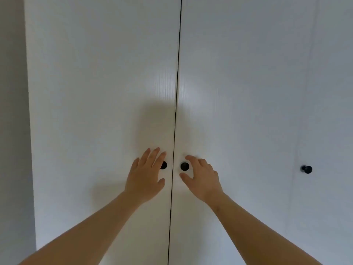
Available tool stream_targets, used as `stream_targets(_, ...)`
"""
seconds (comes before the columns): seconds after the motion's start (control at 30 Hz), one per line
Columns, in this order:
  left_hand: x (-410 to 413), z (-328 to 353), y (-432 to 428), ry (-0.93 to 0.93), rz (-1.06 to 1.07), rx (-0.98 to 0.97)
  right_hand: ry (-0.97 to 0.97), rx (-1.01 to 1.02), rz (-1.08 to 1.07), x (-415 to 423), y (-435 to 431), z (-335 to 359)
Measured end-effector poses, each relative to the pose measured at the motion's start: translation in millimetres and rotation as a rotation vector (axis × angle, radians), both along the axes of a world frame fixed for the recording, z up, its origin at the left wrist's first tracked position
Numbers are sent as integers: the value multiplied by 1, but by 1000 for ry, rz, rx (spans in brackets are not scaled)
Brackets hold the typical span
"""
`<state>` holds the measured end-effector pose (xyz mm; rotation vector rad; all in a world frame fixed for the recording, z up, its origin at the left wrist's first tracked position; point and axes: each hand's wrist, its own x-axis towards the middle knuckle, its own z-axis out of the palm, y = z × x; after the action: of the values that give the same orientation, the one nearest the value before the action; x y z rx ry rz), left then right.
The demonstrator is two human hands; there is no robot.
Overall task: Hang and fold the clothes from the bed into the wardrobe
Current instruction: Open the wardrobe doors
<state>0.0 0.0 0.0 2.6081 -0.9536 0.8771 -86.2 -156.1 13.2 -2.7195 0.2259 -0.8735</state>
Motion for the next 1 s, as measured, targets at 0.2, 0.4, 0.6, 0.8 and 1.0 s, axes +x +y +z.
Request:
stream_targets(0.2,13,-11,-8,49,53,19,-23,24,28,29,6,-8)
stream_targets(0.4,17,-9,-3,83,12,29,-79,74,-24,37,10,-5)
stream_targets(0.6,1,-6,4,166,-122,-134,-111,170,-25,21,18,-5)
stream_targets(0.8,-25,-15,9,214,-294,-400,-257,174,-86,-18,32,-25)
stream_targets(1.0,-65,-28,-8,401,-423,-550,-368,188,-182,-72,35,-31)
